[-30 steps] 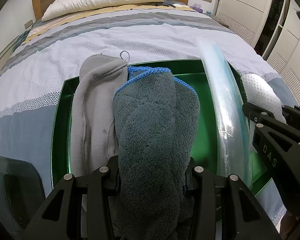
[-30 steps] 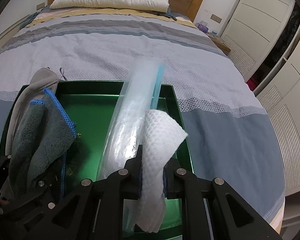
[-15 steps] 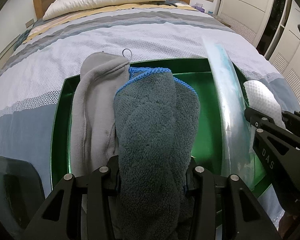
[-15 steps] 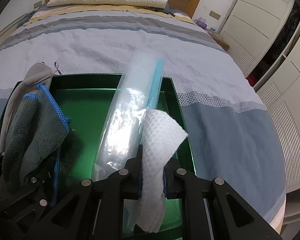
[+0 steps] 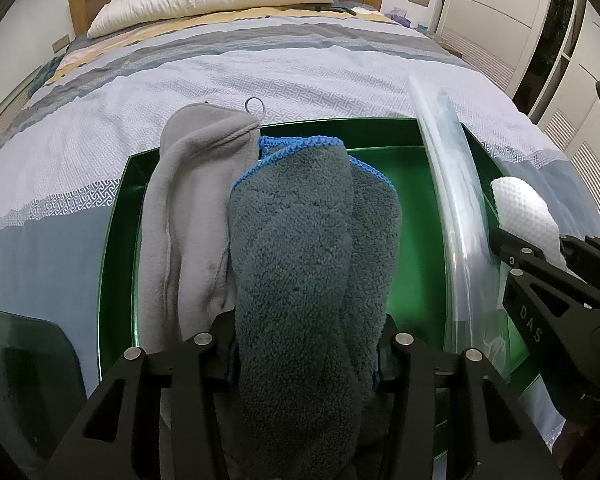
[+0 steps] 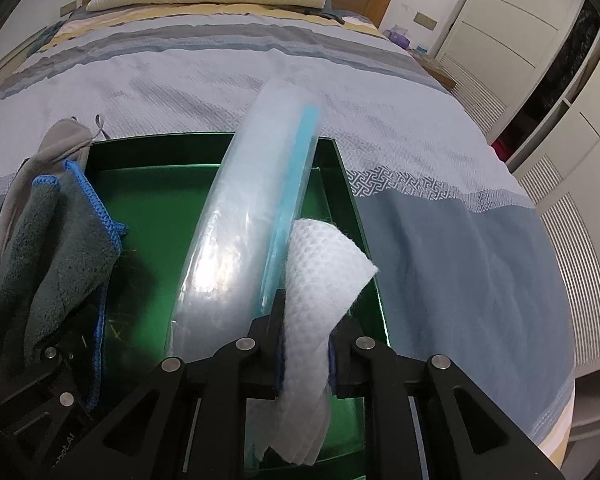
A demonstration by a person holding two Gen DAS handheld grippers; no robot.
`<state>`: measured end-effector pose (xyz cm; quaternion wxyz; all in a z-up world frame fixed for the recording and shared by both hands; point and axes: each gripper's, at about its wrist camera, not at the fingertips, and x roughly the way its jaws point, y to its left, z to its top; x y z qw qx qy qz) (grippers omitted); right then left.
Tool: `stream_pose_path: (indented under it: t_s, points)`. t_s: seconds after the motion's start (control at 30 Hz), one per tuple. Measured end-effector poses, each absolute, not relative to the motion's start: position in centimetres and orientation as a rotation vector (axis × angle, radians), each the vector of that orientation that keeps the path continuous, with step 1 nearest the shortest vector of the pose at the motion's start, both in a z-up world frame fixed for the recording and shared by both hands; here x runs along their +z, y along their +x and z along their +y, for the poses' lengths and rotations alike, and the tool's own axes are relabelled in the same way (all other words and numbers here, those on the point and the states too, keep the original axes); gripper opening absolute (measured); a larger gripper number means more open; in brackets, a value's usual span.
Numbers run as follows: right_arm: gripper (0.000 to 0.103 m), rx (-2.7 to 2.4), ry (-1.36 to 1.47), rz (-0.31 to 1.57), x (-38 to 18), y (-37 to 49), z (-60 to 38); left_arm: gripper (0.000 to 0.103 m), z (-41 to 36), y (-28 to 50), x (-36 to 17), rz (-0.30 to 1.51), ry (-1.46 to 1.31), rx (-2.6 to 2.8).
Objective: Organize soft objects
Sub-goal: 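Lower the green towel and white cloth into the tray and open both tools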
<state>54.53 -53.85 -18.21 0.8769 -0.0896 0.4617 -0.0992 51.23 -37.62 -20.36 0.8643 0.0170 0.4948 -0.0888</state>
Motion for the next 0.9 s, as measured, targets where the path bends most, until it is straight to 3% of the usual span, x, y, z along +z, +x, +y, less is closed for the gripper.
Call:
stream_pose_path:
  t_s: [0.2, 0.9]
  points:
    - [0.023, -0.203, -0.171, 0.967, -18.44, 54.68, -54.44, 0.042, -37.56, 51.31, -20.33, 1.039, 0.030, -0.184]
    - [0.030, -0.215, -0.169, 0.962, -17.67, 53.81, -54.63, 0.042, -37.50, 51.26, -20.00, 1.038, 0.026, -0.177]
